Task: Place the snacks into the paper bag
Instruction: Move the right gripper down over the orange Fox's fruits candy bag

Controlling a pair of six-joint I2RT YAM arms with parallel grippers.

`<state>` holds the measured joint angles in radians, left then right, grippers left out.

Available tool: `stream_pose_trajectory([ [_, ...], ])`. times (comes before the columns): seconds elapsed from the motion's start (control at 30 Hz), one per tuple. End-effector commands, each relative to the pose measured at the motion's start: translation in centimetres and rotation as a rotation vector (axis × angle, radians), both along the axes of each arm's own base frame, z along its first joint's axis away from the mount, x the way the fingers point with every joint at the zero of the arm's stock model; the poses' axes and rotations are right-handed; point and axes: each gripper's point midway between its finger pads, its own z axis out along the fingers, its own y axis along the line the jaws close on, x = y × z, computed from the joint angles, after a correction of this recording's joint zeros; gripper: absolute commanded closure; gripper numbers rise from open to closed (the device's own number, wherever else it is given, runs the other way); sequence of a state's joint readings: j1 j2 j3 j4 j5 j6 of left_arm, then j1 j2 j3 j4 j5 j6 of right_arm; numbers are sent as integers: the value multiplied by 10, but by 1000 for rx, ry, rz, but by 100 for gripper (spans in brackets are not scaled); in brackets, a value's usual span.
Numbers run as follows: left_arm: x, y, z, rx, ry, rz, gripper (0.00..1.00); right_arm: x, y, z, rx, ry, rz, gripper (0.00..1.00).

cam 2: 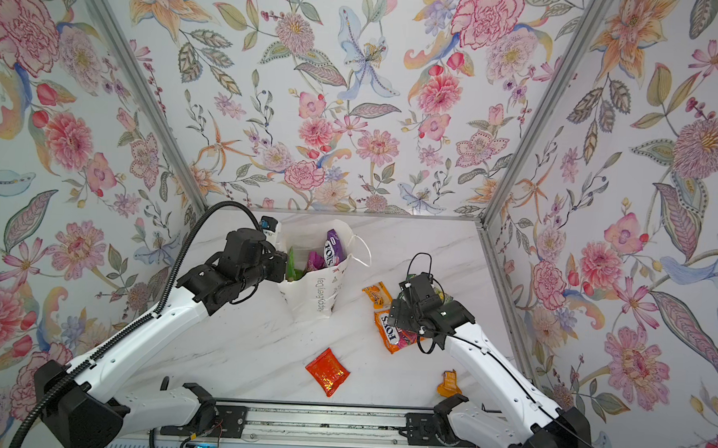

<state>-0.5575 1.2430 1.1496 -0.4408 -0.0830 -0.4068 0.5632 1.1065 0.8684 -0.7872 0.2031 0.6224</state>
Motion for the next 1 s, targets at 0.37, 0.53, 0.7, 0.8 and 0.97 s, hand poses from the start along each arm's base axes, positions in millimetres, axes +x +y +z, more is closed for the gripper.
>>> stream_pose_trajectory([
  [0.37,5,9,23,5,-102,37,100,-5,39,-51,-149,137,162,1],
  [0.53,6,10,22,8,-102,41,100,-5,40,-69,-196,194,180,1],
  [0.7,6,13,23,10,-105,52,100,-7,53,-84,-206,239,228,3],
  [0.8,6,13,22,11,-102,53,100,-12,65,-94,-194,265,269,6],
  [0.97,7,14,22,11,-103,56,100,-19,82,-104,-181,292,321,17],
])
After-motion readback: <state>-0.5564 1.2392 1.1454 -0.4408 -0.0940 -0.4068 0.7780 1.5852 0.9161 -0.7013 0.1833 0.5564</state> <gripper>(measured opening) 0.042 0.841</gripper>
